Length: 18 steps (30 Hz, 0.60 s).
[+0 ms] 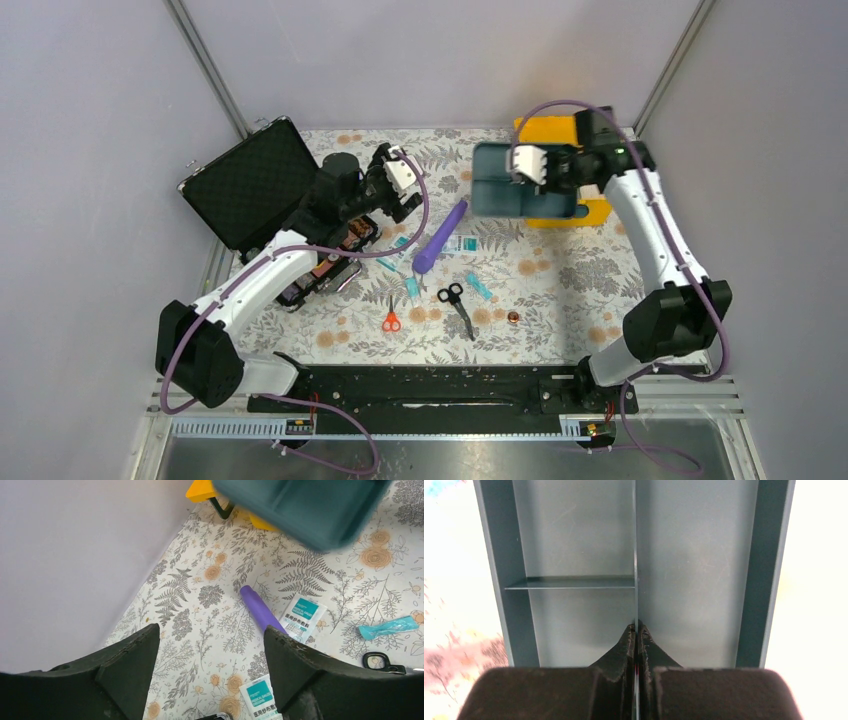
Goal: Organize the medicine kit
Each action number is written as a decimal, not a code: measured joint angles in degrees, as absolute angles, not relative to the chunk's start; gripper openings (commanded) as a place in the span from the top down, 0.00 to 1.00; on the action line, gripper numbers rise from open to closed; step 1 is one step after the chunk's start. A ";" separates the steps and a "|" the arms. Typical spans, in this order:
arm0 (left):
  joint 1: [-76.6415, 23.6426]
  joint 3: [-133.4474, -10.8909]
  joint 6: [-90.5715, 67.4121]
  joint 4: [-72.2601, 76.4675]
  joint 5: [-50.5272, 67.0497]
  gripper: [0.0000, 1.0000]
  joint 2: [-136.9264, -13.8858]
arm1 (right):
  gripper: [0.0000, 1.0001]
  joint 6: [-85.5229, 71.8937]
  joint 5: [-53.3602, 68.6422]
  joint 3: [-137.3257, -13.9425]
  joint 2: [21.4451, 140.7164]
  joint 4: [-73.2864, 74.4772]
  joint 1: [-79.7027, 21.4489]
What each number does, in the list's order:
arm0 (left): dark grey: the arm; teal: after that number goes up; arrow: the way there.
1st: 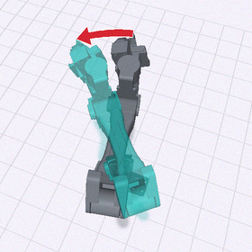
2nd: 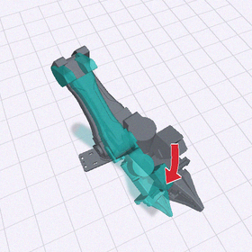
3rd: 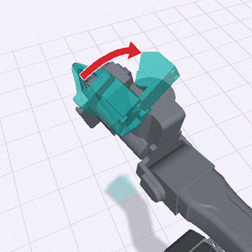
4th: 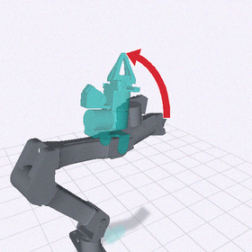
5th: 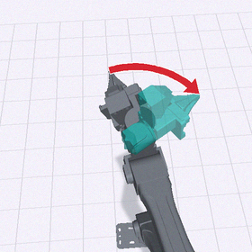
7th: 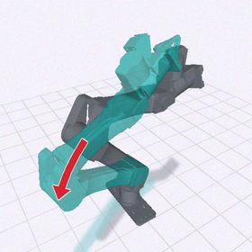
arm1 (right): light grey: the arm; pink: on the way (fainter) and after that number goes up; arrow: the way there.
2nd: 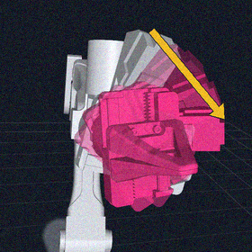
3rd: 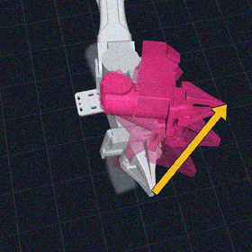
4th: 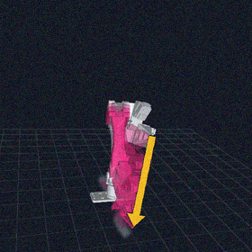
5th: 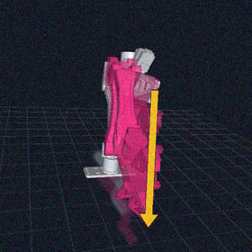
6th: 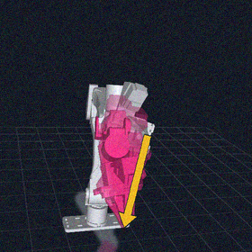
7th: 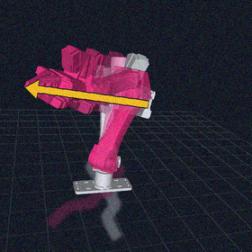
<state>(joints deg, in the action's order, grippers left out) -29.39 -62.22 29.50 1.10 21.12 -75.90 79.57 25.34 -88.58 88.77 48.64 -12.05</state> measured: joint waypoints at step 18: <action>-29.39 -61.89 26.30 -3.29 20.67 0.23 -74.28 | 1.00 97.41 19.09 -134.02 121.93 70.81 7.90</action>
